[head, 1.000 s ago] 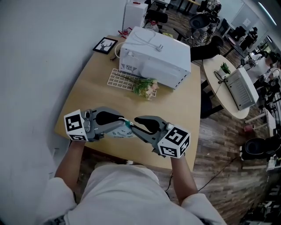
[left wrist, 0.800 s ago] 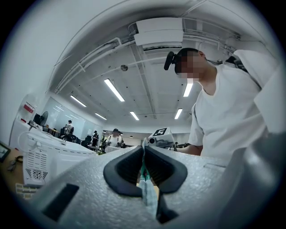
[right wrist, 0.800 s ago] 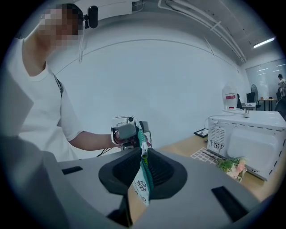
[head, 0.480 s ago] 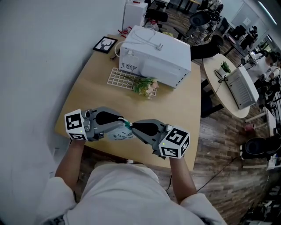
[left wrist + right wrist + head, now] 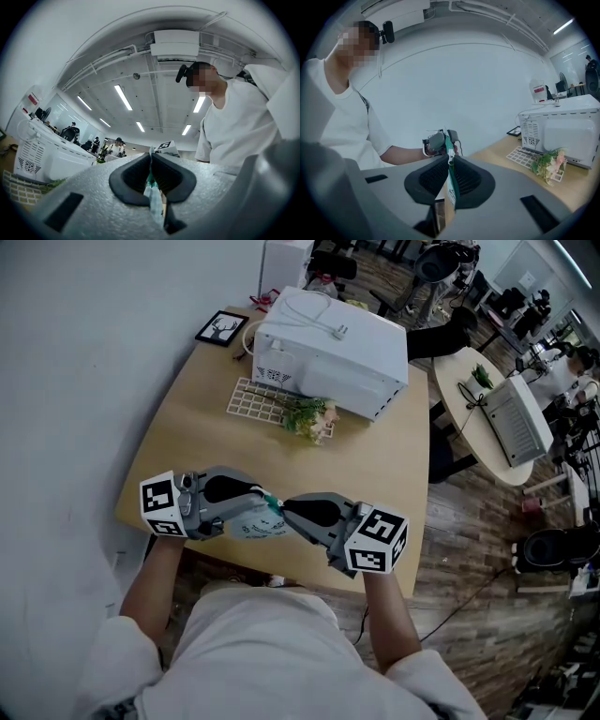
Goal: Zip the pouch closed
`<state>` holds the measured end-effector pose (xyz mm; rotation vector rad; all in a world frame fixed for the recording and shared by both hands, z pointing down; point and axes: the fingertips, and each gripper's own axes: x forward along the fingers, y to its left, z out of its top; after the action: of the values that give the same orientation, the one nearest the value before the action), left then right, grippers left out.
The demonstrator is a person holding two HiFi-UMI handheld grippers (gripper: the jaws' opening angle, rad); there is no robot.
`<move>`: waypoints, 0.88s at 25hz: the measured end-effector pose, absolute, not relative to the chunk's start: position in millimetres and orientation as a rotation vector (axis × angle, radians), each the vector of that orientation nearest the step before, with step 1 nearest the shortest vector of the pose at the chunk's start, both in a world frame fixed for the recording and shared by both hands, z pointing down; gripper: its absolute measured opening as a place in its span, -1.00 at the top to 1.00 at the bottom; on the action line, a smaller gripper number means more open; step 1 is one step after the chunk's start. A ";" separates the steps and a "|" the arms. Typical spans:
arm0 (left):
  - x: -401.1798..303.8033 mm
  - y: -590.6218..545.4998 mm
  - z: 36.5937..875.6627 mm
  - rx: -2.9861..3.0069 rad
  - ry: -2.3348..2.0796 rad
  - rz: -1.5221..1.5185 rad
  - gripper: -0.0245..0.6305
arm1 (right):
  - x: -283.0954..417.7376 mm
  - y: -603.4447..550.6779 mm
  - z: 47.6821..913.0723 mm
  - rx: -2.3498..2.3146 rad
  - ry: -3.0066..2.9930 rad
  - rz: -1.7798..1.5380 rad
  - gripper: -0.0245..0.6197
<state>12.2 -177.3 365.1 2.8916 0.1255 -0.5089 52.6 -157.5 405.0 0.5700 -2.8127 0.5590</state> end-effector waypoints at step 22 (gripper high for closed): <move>-2.4 -184.6 378.2 2.825 -0.033 -0.536 0.85 | 76.9 -144.4 431.7 0.727 -2.499 0.259 0.81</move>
<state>-2.4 -184.6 378.2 2.8249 -0.0326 -0.5360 76.9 -144.4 431.7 0.7268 -2.4994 0.2588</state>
